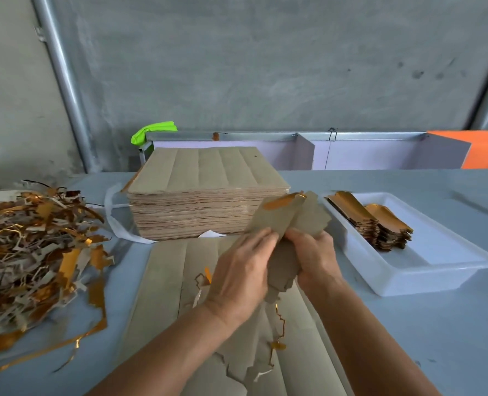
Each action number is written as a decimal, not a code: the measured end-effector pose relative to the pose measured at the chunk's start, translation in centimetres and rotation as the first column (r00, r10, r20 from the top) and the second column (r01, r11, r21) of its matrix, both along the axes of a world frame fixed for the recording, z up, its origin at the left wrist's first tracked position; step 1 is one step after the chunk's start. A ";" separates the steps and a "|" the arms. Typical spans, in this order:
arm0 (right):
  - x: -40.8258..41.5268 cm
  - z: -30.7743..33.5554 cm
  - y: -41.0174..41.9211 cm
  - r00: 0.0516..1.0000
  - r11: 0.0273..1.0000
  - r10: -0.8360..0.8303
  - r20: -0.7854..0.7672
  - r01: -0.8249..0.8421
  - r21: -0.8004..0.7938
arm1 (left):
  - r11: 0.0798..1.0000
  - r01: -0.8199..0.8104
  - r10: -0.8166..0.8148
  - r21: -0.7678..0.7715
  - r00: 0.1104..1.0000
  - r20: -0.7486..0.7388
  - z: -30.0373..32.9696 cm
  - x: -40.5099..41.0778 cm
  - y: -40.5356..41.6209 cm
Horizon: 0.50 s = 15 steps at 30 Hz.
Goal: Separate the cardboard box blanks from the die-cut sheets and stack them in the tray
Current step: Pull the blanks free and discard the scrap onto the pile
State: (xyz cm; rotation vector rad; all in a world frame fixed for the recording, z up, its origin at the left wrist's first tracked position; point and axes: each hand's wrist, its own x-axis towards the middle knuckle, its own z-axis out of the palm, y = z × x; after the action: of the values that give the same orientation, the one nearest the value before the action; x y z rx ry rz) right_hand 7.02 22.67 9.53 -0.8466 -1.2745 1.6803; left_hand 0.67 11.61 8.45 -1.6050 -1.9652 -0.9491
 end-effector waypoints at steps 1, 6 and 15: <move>0.2 -0.3 0.2 1.000 1.000 0.002 -0.018 -0.003 -0.023 | 0.999 0.004 -0.004 -0.038 1.000 -0.009 -0.2 0.2 0.0; 1.2 -1.1 0.5 0.993 0.993 0.083 -0.083 -0.090 -0.075 | 0.989 -0.056 0.034 -0.139 0.987 -0.158 -0.7 1.1 0.2; 2.2 -2.0 0.6 0.939 0.943 0.241 -0.244 -0.286 -0.168 | 0.944 -0.056 0.047 -0.326 0.998 -0.038 -2.2 1.1 -0.3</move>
State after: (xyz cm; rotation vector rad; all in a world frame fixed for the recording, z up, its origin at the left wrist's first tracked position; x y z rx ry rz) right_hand 9.19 23.30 7.58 -0.5994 -1.1151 2.0840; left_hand 1.79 11.32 6.20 -1.7167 -2.2220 -0.5958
